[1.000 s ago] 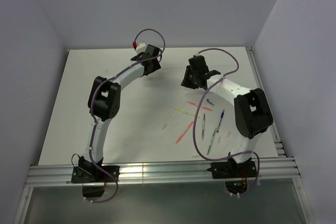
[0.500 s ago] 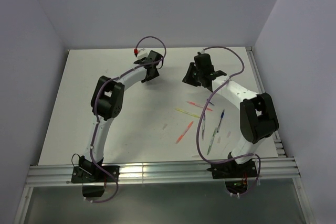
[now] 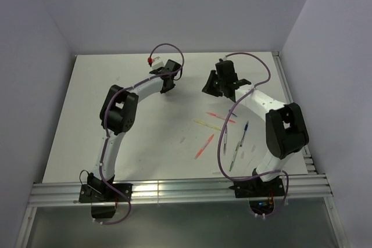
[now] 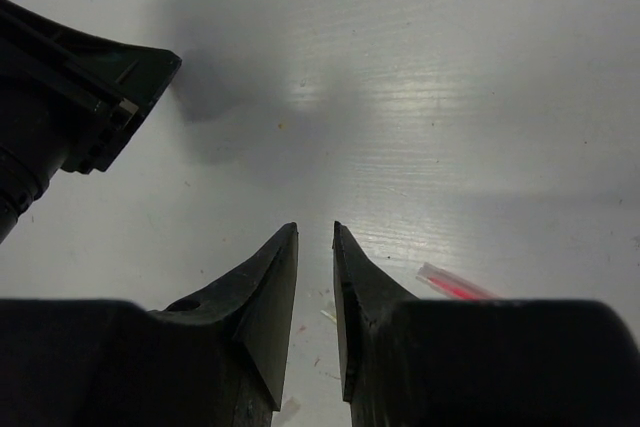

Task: Insert the pens into the pen caps
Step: Move the pen cap to the center of the board.

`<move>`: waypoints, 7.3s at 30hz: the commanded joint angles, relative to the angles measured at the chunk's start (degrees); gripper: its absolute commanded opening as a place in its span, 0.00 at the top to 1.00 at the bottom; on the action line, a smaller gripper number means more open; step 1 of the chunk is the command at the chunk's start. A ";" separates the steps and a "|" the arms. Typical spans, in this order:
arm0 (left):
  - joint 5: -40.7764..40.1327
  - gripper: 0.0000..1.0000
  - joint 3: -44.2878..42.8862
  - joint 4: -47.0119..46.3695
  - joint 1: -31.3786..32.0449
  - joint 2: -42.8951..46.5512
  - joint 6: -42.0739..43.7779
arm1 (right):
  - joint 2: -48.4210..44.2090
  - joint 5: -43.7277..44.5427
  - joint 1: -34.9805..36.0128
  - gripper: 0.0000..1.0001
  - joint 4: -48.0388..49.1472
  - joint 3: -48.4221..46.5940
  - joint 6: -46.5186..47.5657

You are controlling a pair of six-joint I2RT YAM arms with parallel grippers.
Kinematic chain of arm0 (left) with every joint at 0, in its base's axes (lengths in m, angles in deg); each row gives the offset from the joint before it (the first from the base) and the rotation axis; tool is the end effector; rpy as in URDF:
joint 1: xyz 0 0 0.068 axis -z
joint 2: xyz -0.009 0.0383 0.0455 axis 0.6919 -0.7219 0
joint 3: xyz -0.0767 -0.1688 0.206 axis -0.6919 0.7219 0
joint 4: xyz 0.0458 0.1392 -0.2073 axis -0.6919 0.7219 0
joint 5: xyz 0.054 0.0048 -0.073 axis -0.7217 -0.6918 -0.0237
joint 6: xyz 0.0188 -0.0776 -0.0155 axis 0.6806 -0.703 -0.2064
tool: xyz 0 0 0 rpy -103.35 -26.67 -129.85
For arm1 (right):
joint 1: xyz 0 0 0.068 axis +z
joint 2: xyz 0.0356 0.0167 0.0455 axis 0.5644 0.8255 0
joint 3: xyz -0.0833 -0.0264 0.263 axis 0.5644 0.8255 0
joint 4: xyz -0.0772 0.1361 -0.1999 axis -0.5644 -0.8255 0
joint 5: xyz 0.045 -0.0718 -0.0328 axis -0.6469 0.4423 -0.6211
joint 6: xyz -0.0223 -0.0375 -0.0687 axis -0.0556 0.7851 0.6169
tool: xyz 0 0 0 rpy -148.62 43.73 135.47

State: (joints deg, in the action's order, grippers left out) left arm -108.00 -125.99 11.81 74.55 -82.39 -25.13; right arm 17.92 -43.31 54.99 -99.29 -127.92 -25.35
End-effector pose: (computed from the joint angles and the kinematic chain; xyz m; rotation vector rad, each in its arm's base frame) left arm 0.4579 -0.2317 0.1374 -0.6599 2.2898 -0.0064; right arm 0.3670 0.1450 0.2222 0.2392 2.3437 0.5948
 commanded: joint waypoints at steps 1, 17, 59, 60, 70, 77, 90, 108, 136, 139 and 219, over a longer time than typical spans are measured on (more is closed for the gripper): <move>3.28 0.67 3.91 2.30 0.96 2.25 -3.39 | -2.93 -0.04 -0.50 0.72 1.82 0.16 0.05; 7.14 1.00 19.64 -2.27 3.77 11.11 -5.51 | -2.58 -1.01 -0.50 0.73 2.08 0.25 0.13; 12.51 0.66 44.27 1.24 12.39 31.61 8.12 | -0.47 -2.24 -0.67 0.73 1.11 -1.77 3.12; 12.51 0.66 44.09 1.15 12.39 31.26 8.12 | -0.55 -2.32 -0.67 0.73 1.03 -1.77 3.12; 16.19 0.67 45.75 0.89 12.39 35.65 7.24 | -0.82 -2.76 -0.93 0.73 0.94 -1.68 3.12; 17.17 0.80 46.20 -0.34 14.94 35.66 -1.87 | -1.08 -2.68 -1.02 0.73 0.76 -1.51 2.86; 17.08 0.99 42.95 -5.26 15.12 28.63 -10.25 | -1.43 -3.11 -1.20 0.74 1.11 -1.16 2.77; 13.57 0.98 47.08 -4.39 11.95 31.26 -11.48 | -0.73 -3.99 -1.64 0.73 1.82 -0.81 2.51; 10.14 0.95 44.97 -4.30 8.08 28.18 -8.67 | 1.55 -3.99 -1.73 0.74 1.55 -1.60 2.68; 10.05 0.94 44.35 -4.48 8.08 27.83 -8.32 | 1.90 -4.34 -1.73 0.74 1.46 -1.95 2.68; 14.97 0.87 41.10 -9.05 3.25 24.05 -7.00 | 22.82 -16.12 11.98 0.96 9.90 -9.33 -1.71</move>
State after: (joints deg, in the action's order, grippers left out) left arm -91.74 -84.98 2.72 78.77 -54.64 -33.30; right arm 43.49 -60.23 66.37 -89.23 -138.37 -27.16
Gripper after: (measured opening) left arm 0.132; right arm 0.044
